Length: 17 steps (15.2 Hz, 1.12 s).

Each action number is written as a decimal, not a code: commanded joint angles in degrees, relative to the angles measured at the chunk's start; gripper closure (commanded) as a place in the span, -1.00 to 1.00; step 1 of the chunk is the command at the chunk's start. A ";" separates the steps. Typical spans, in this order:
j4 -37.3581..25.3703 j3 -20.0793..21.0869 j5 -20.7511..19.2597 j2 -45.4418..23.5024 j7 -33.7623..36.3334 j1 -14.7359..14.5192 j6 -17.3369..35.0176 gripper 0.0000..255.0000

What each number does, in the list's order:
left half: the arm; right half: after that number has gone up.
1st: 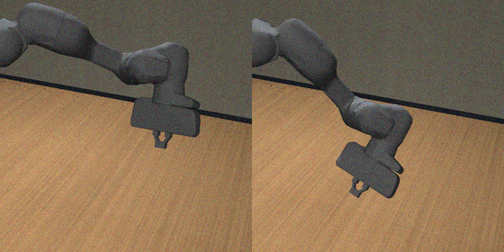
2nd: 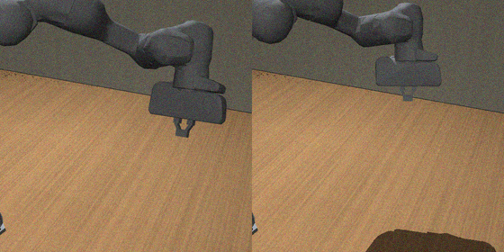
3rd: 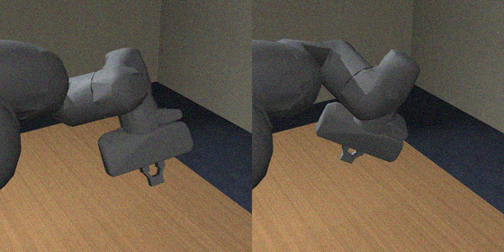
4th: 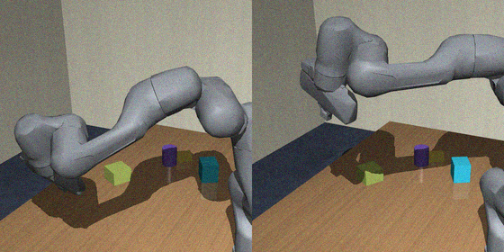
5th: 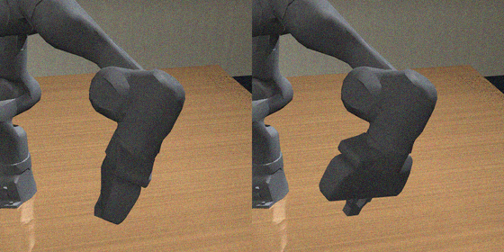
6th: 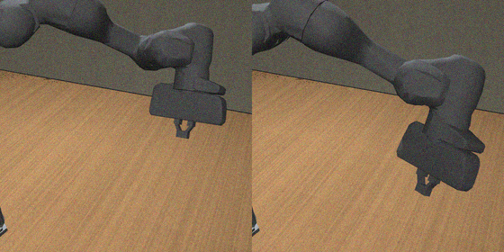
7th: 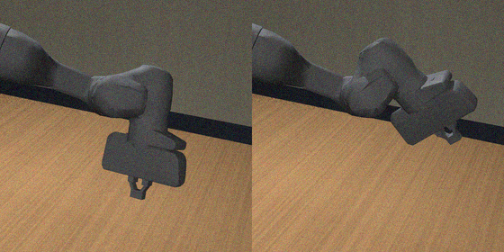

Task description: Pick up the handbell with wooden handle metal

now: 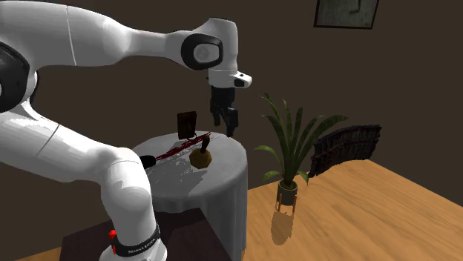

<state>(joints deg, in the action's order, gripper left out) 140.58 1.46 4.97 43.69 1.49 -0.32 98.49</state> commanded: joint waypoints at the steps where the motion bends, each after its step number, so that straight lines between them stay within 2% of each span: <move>1: 0.00 0.00 0.00 0.00 0.00 0.00 0.00 -1.00; 5: -12.46 5.89 -6.91 -16.24 -9.54 -5.80 -7.59 -1.00; 9: -20.96 12.91 -15.01 -28.96 -18.56 -11.11 -14.85 -1.00; 12: -23.87 18.16 -21.43 -36.16 -25.45 -15.36 -19.34 -1.00; 15: -23.39 23.05 -27.52 -41.07 -32.84 -19.86 -22.52 -1.00; 16: -22.64 24.34 -29.09 -41.98 -35.04 -21.13 -23.12 -1.00; 17: -22.16 24.33 -29.10 -42.25 -34.69 -21.14 -22.49 -1.00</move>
<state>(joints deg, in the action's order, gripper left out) 117.55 25.07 -23.16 2.06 -32.04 -20.74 75.93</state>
